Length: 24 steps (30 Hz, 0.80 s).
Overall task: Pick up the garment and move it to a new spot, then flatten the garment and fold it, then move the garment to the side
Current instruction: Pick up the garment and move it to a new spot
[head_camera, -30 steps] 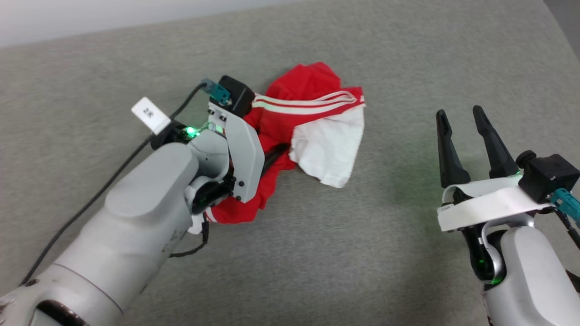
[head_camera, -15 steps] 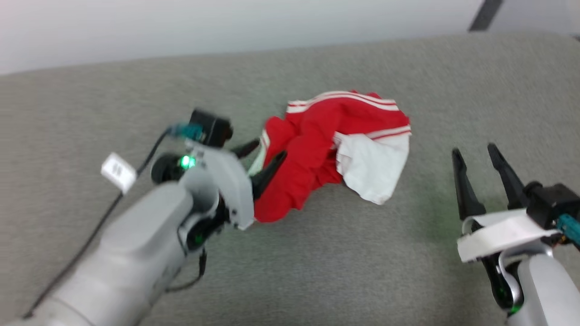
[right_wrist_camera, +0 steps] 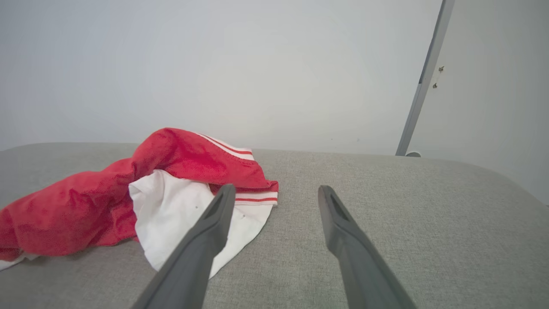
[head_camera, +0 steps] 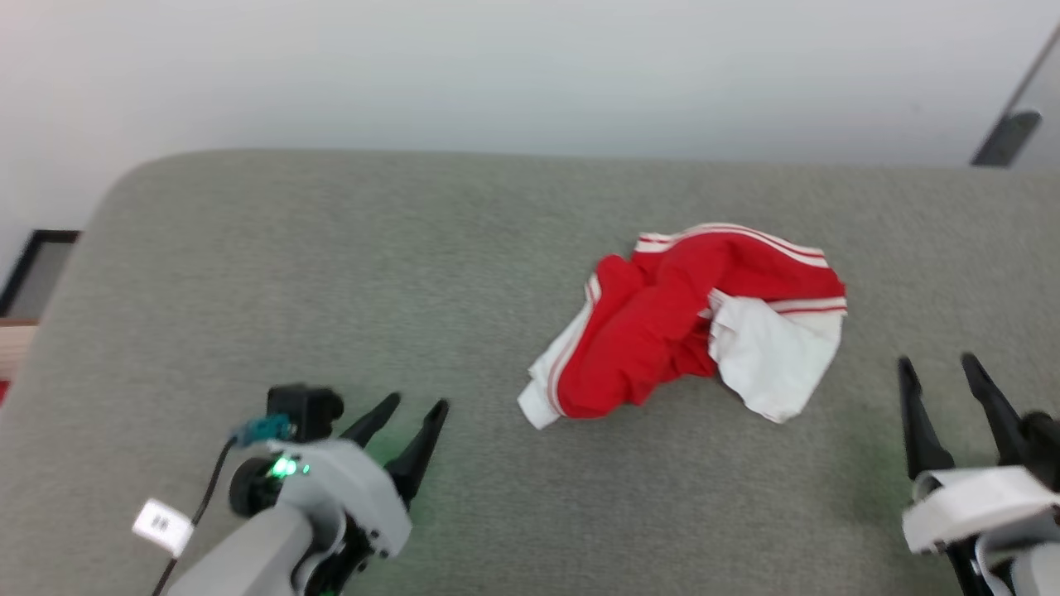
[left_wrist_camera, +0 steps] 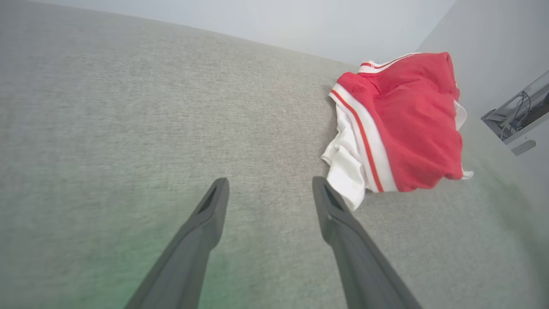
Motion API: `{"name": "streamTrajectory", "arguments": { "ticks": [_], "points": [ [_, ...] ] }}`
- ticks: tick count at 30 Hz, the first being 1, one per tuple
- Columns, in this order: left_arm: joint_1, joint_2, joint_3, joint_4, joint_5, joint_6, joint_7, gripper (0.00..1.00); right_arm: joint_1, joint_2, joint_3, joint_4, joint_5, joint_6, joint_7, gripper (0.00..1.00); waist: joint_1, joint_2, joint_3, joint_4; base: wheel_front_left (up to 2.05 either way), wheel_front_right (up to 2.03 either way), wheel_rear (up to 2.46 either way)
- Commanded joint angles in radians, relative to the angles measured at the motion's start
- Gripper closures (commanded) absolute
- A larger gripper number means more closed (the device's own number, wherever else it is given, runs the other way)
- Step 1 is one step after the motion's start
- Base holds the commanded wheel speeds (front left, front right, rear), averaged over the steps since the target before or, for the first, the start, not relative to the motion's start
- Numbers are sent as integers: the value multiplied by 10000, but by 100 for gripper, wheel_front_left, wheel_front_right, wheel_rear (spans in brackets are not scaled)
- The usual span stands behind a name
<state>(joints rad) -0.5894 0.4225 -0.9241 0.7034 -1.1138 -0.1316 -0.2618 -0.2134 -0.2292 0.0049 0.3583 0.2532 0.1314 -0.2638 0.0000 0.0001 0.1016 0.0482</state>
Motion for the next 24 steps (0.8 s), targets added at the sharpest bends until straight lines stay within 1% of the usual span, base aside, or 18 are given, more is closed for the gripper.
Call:
{"name": "streamTrajectory", "arguments": {
  "ticks": [1,3,6,10,12,14,16,17,19,22,24],
  "points": [
    [266,74,222,-40,396,73,-26,0,246,-60,-92,-9,-3,-16,-5,0,0,-1,-559,591,0,0,0],
    [826,24,927,-248,649,79,-24,0,474,-162,-157,29,-59,-16,-5,0,0,-1,-696,721,0,0,0],
    [1681,65,1913,-634,1340,174,-18,0,760,-263,-243,31,-68,-16,-5,0,0,-1,-917,841,0,0,0],
    [2806,80,3320,-1429,2402,373,-21,0,999,-328,-254,46,-57,-16,-5,0,0,-1,-1184,810,0,0,0],
    [3384,100,4133,-1989,3057,599,-23,0,1066,-326,-246,34,-62,-16,-5,0,0,-1,-1255,719,0,0,0],
    [4002,-16,4987,-2641,3696,836,-21,0,1016,-311,-284,-2,-56,-16,-3,0,0,-1,-1287,618,0,0,0],
    [4540,-47,5758,-3373,4613,1097,-24,0,974,-268,-315,-53,-44,-16,-3,0,0,-1,-1297,511,0,0,0],
    [4869,-174,6112,-3701,4920,1155,-23,0,955,-247,-319,-88,-40,-16,-5,0,0,-1,-1306,460,0,0,0],
    [5405,-304,6654,-4242,5723,1219,-23,0,941,-233,-348,-168,-31,-16,-5,0,0,-1,-1312,388,0,0,0],
    [5918,-558,7229,-4773,6592,1134,-23,0,900,-200,-353,-337,-74,-16,-5,0,0,-1,-1302,305,0,0,0],
    [6153,-821,7571,-5043,6943,1036,-23,0,837,-194,-374,-500,-97,-16,-5,0,0,-1,-1290,264,0,0,0]
  ]
}}
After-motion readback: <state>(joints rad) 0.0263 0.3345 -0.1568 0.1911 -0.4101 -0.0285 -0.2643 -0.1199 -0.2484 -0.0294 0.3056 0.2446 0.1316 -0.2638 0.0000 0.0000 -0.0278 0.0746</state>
